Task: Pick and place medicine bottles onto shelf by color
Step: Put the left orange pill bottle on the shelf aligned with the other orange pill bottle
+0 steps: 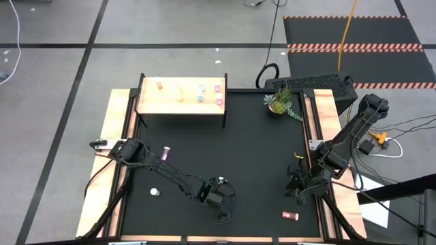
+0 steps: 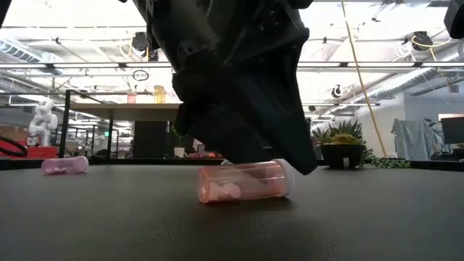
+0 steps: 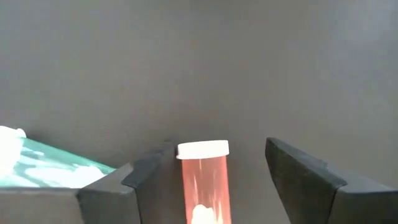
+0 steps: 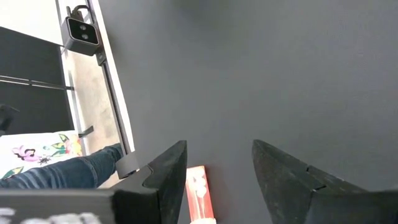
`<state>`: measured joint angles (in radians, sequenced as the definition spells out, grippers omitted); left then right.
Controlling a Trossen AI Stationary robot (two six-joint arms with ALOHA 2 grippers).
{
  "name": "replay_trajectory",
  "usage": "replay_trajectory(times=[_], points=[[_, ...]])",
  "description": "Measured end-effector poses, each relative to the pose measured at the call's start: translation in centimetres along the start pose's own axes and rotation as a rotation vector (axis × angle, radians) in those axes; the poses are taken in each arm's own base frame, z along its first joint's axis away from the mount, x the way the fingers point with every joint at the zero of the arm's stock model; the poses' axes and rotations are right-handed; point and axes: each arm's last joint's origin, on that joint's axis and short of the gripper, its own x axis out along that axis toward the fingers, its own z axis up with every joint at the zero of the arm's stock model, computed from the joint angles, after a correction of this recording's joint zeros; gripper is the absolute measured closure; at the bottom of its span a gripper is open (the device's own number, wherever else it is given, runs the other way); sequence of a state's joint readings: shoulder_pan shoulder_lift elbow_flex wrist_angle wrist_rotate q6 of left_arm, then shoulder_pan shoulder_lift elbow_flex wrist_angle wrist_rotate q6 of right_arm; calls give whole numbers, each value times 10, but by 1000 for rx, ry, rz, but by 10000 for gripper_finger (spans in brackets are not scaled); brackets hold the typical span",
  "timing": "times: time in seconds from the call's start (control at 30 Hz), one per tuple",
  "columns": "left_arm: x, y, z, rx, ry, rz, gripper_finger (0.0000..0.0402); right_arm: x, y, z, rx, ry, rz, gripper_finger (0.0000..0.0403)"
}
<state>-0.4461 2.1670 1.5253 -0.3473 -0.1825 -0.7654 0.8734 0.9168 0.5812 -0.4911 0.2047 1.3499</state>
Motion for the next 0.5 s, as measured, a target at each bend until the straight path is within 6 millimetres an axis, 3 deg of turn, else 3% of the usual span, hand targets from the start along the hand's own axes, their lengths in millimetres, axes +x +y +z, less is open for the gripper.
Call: replay_trajectory(times=[0.5], points=[[1,7,5,-22,0,12,292,0,0,0,0,-1,0,227]])
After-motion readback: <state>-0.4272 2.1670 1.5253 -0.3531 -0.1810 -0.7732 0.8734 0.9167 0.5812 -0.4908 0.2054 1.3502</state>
